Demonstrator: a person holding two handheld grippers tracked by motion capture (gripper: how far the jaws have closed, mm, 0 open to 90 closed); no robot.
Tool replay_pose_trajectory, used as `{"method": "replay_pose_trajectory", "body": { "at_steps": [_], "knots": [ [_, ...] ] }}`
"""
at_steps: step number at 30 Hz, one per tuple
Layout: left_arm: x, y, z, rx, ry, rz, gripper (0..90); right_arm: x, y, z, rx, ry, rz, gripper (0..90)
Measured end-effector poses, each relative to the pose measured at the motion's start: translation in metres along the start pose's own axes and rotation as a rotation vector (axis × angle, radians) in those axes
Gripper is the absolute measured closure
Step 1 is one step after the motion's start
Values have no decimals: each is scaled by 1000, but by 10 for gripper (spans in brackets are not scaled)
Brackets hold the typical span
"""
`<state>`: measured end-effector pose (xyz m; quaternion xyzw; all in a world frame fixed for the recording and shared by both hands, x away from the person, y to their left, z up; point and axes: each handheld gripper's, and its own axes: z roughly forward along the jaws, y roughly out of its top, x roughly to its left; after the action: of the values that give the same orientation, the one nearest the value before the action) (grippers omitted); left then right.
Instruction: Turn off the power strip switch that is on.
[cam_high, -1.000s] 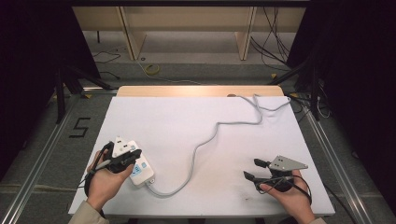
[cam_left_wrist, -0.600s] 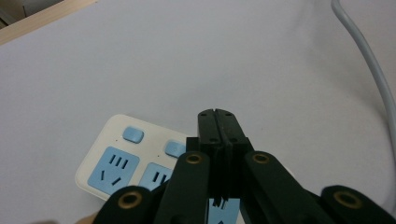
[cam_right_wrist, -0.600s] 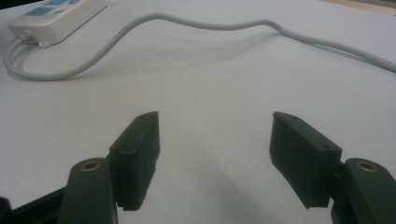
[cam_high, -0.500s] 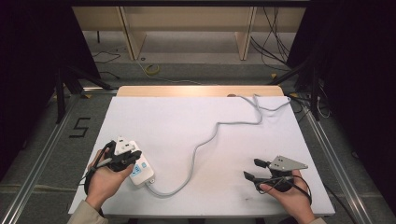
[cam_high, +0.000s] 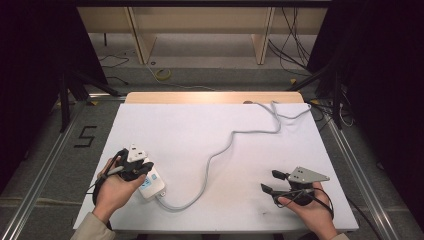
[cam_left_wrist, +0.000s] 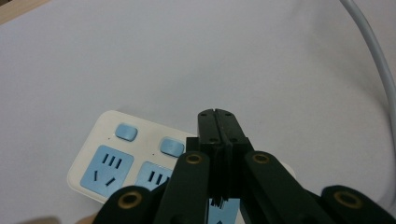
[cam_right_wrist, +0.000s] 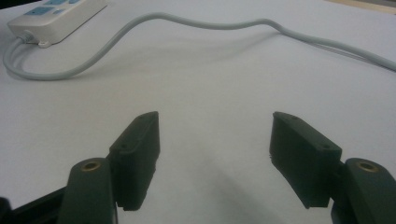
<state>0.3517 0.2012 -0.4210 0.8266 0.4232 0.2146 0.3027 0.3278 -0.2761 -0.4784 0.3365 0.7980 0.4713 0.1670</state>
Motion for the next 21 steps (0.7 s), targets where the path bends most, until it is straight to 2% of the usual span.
{"method": "replay_pose_trajectory", "body": {
  "at_steps": [21],
  "knots": [
    [-2,6,9,47,-18,6,897,0,0,0,1,1,2,344]
  ]
}}
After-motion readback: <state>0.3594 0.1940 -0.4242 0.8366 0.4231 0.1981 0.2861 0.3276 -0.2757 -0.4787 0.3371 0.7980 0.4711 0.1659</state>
